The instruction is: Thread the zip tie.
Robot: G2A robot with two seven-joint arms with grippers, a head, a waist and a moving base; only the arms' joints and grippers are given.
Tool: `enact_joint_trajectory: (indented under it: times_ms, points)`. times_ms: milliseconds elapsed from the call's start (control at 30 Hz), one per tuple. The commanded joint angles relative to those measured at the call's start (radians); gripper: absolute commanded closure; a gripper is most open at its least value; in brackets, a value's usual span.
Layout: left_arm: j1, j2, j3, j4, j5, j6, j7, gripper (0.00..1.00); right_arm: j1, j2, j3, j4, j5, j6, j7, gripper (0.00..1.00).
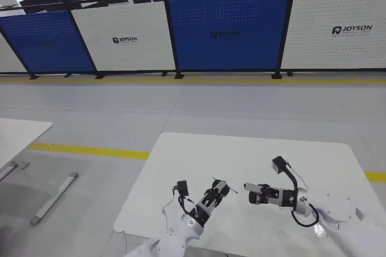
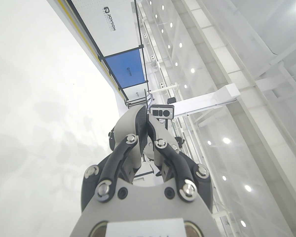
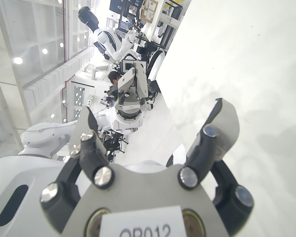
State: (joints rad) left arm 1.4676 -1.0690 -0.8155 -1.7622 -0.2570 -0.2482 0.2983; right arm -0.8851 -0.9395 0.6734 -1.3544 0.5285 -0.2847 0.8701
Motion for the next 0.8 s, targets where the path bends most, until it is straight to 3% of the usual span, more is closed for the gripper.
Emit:
enact_joint_trajectory:
  times_ms: [0,133,267,300,333,400,500,767]
  points:
    - [-0.001,-0.002,-0.002,0.002,-0.005,0.007,-0.002,1.00,-0.008,-0.001,0.000,-0.012,-0.015,0.010,-0.021,0.00]
    - [-0.003,-0.013,-0.005,0.005,-0.047,0.021,0.008,1.00,-0.018,-0.011,0.001,-0.019,-0.003,0.039,-0.017,0.00]
    - [-0.011,-0.022,-0.010,0.017,-0.066,0.025,0.005,1.00,-0.006,-0.035,-0.016,0.022,0.029,0.013,0.015,0.00]
    - [-0.011,-0.024,-0.011,0.018,-0.068,0.026,0.003,1.00,-0.003,-0.041,-0.018,0.035,0.035,0.007,0.017,0.10]
    - [-0.011,-0.025,-0.013,0.018,-0.069,0.026,0.001,1.00,0.001,-0.046,-0.021,0.045,0.038,0.002,0.021,0.54]
    - [-0.008,-0.028,-0.017,0.016,-0.070,0.028,-0.006,1.00,0.008,-0.056,-0.024,0.066,0.047,-0.009,0.031,0.71]
    - [-0.002,-0.030,-0.021,0.012,-0.071,0.033,-0.026,1.00,0.016,-0.068,-0.022,0.089,0.058,-0.018,0.050,0.88]
    - [0.009,-0.037,-0.040,0.010,-0.072,0.040,-0.055,1.00,0.029,-0.091,-0.021,0.109,0.049,-0.009,0.089,0.97]
